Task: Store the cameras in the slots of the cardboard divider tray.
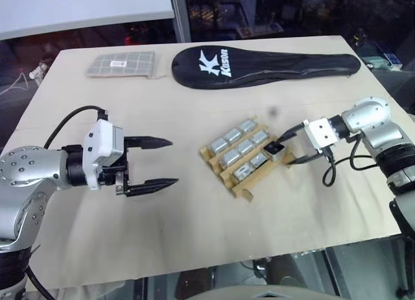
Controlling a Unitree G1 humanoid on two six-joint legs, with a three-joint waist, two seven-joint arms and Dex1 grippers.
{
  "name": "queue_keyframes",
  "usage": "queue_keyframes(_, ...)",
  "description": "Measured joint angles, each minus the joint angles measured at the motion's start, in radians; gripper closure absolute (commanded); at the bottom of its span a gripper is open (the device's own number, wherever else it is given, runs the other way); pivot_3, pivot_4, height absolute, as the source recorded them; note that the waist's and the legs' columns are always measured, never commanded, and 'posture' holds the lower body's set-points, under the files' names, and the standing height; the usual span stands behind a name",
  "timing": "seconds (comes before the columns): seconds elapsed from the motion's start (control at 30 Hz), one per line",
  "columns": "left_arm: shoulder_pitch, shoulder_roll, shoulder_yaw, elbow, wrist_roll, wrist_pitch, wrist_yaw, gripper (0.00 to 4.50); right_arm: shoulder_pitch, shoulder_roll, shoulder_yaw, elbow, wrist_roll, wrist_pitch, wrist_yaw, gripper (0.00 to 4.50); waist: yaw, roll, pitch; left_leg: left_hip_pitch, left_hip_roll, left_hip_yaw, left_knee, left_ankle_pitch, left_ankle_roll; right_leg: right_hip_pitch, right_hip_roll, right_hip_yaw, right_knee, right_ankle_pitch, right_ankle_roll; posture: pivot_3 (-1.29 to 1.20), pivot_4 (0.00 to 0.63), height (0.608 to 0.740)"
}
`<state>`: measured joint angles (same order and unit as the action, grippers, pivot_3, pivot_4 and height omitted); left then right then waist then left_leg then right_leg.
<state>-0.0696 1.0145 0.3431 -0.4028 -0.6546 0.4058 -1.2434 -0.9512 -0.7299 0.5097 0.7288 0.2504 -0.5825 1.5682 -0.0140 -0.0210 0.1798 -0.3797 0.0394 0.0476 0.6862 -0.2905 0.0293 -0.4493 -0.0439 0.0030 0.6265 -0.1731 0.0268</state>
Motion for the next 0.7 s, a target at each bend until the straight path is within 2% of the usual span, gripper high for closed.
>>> queue_keyframes(0.43,-0.005,0.000,-0.001,0.000,0.002,-0.001,-0.001,0.29,-0.013,0.072,-0.059,0.064,-0.081,-0.009,0.000,1.61,0.000,0.000,0.000,0.000,0.000,0.000,0.000,0.000,0.000,0.000,0.000,0.000,0.000,0.000,0.000,0.00,0.150,0.740)
queue_keyframes(0.7,-0.001,-0.001,-0.001,-0.001,0.001,-0.001,0.002,0.29,-0.014,0.084,-0.074,0.055,-0.080,0.074,0.002,1.61,-0.001,0.000,0.000,0.000,0.000,0.000,0.000,0.000,0.000,0.000,0.000,0.000,0.000,0.000,0.000,0.00,0.150,0.740)
